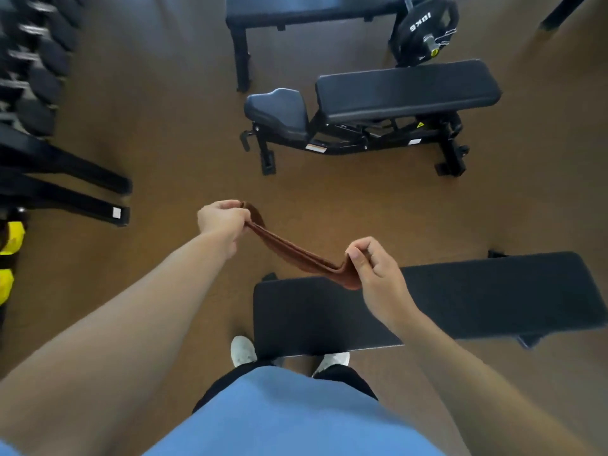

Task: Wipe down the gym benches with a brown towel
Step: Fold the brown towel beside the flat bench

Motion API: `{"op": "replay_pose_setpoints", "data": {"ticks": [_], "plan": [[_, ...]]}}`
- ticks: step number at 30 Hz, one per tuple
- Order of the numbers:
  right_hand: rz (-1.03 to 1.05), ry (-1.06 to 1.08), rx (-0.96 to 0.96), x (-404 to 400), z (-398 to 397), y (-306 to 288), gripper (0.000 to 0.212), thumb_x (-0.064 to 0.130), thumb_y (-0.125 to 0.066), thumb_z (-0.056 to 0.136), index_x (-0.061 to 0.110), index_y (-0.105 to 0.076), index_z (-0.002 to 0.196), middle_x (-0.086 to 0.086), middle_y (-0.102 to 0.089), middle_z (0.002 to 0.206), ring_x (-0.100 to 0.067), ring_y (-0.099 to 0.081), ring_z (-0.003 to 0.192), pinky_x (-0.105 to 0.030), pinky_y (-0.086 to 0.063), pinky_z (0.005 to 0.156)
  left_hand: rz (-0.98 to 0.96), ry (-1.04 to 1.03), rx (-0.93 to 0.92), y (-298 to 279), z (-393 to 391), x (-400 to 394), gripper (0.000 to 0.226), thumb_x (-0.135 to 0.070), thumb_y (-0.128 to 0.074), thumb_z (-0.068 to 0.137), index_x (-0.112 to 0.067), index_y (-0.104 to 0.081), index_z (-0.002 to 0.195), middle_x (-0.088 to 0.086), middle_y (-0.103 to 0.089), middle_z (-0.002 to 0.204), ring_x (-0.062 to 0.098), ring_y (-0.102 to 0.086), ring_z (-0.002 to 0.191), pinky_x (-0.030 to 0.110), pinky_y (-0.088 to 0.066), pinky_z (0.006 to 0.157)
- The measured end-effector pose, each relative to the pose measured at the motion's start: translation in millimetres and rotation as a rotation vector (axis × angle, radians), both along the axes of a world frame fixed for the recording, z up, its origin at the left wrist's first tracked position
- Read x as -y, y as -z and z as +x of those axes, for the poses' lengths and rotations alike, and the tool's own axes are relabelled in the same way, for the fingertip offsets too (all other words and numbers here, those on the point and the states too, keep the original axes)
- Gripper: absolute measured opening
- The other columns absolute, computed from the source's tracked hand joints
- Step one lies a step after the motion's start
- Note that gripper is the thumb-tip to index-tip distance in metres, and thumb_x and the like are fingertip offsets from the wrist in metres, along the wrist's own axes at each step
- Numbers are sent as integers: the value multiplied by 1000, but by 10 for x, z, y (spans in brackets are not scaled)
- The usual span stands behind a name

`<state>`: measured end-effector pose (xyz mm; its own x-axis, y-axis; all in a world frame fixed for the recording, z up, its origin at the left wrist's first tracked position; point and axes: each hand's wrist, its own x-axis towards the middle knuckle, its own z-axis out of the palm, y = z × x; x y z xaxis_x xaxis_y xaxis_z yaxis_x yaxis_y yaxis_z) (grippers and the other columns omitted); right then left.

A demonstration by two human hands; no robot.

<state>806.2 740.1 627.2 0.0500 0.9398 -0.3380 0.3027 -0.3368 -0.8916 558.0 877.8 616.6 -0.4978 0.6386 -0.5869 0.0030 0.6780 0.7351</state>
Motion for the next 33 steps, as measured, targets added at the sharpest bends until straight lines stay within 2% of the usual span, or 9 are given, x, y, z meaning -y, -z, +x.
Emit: {"op": "replay_pose_setpoints", "data": {"ticks": [3,6,10,16,19,23,26,30,33], "plan": [[29,-121,-9,-72,-146,-176,17,31,-51,108,29,-63,96,13,-68,88,-4,-64,87,-14,-50,76,9,-19,-35,-31,-68,91,27,9,-70,83,-16,-76,91,8,-73,97,21,-72,89,28,-62,71],[23,-304,7,-125,-265,-322,20,28,-54,107,27,-68,92,14,-73,91,-2,-67,92,-6,-46,78,77,133,-34,-116,-142,293,27,8,-67,89,-15,-74,102,4,-74,102,17,-72,90,27,-62,76],[2,-562,24,-117,-553,-417,13,28,-60,104,31,-71,97,20,-73,94,1,-68,97,-10,-52,85,248,438,269,-318,-203,592,29,4,-65,94,-12,-68,119,3,-79,108,15,-75,102,27,-61,83],[181,-355,-20,-216,-846,-470,8,27,-71,98,33,-76,97,9,-76,96,-15,-71,92,-37,-61,84,297,551,576,-480,-309,981,34,2,-62,97,-9,-62,128,15,-76,115,23,-73,104,27,-59,77],[210,-353,-31,-172,-975,-509,8,23,-73,97,30,-77,99,10,-77,97,-14,-72,94,-32,-61,84,317,522,595,-505,-410,1104,45,-2,-70,93,-15,-58,134,17,-70,122,29,-72,106,36,-60,83],[273,-269,-47,-56,-1179,-582,9,17,-76,94,26,-78,94,10,-76,92,-8,-71,87,-17,-54,76,335,506,589,-535,-545,1216,48,-3,-72,91,-17,-57,135,13,-67,112,20,-70,93,28,-57,76],[302,-208,12,11,-1306,-548,12,21,-79,92,33,-76,92,7,-70,97,-12,-67,88,-24,-56,78,330,529,623,-563,-655,1312,45,2,-66,94,-14,-57,135,11,-75,103,22,-72,97,33,-58,85],[193,-198,73,113,-1433,-506,13,35,-73,95,35,-70,107,7,-69,106,-11,-67,93,-26,-57,79,322,579,619,-571,-814,1440,38,0,-62,98,-15,-61,132,15,-76,112,24,-73,103,38,-57,94],[191,-141,88,262,-1556,-479,10,37,-69,98,28,-72,94,7,-72,91,-10,-68,86,-24,-55,73,339,561,649,-559,-949,1525,40,-1,-63,97,-18,-59,133,12,-76,115,21,-72,102,35,-57,92]]}}
